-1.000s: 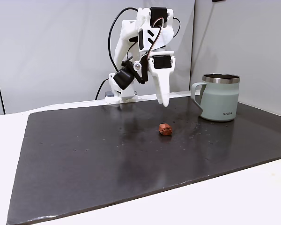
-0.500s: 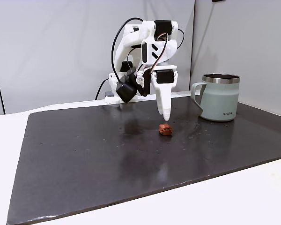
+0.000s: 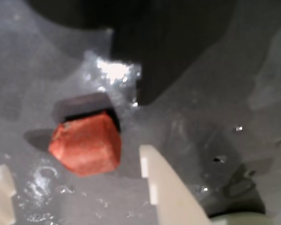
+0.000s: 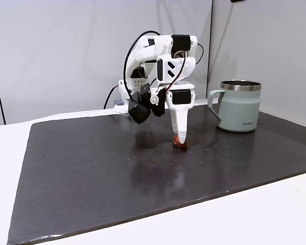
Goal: Grasp a cube and put it in the cup.
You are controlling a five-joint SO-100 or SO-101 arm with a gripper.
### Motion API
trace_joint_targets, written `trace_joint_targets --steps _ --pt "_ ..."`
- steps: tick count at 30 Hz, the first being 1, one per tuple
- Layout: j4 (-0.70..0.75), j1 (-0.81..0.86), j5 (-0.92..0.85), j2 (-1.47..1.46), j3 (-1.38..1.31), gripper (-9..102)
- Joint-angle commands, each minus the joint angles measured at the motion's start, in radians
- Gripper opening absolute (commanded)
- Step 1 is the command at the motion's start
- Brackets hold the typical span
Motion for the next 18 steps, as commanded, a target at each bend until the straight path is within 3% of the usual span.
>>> trace_joint_targets --steps 1,18 --pt "0.011 0.008 0.011 -0.003 -0.074 29" --pt "0.021 0.006 0.012 -0.061 -0.115 22"
